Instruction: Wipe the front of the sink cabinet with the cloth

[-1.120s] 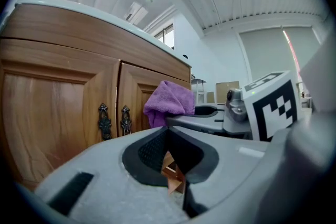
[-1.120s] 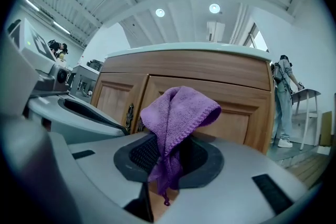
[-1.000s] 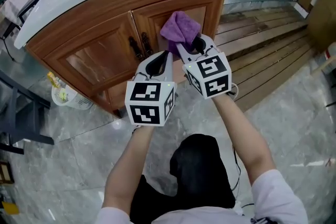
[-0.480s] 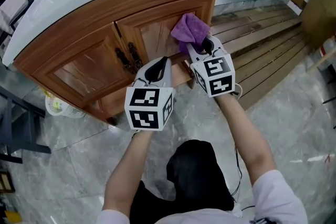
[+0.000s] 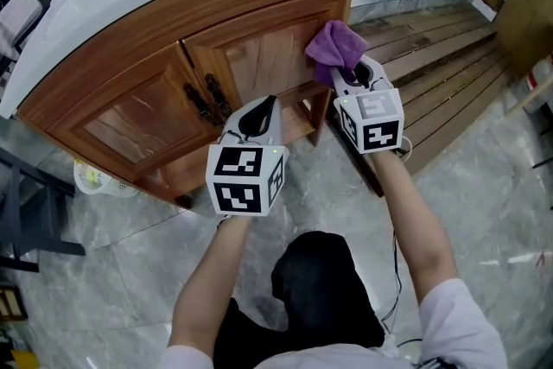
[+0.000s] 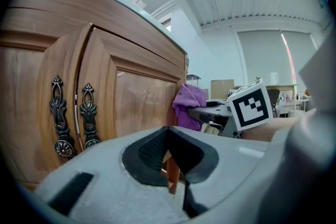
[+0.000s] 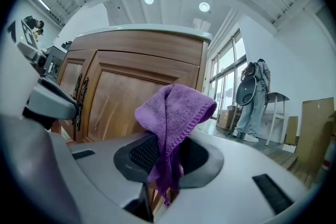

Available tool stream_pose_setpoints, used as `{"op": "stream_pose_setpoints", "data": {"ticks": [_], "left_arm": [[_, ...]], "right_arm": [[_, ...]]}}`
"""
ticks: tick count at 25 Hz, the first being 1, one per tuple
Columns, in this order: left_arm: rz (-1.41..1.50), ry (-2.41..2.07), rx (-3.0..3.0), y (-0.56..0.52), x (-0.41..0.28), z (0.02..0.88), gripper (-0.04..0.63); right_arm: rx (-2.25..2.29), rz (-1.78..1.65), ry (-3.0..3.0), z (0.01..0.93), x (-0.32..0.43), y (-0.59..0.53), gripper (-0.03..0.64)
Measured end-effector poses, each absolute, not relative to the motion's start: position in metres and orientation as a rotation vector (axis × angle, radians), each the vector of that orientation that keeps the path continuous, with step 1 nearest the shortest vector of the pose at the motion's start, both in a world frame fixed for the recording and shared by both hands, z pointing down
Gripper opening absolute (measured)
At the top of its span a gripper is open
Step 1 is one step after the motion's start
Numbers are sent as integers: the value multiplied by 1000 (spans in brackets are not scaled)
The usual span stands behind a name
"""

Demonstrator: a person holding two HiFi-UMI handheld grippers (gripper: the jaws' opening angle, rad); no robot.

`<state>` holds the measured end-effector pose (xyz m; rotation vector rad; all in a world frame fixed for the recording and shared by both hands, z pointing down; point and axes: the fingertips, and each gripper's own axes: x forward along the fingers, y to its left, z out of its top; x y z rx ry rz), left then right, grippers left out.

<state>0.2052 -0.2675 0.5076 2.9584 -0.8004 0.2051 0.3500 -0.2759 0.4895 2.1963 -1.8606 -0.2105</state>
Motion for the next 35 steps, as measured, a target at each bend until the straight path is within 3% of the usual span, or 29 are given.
{"op": "stream_pose_setpoints", "data": {"ticks": [13,24,35], "left_arm": [[185,-831,2950,-265,199,502,3],[144,-1031,2871,-271,132,490,3],[130,-1292,2746,-278,23,499,3]], "right_arm": [[2170,-220,-1933,484,319,-263,77],[1982,-259,-2194,471,201,-265,77],[1682,-295,-2448,478,59,-277,77]]}}
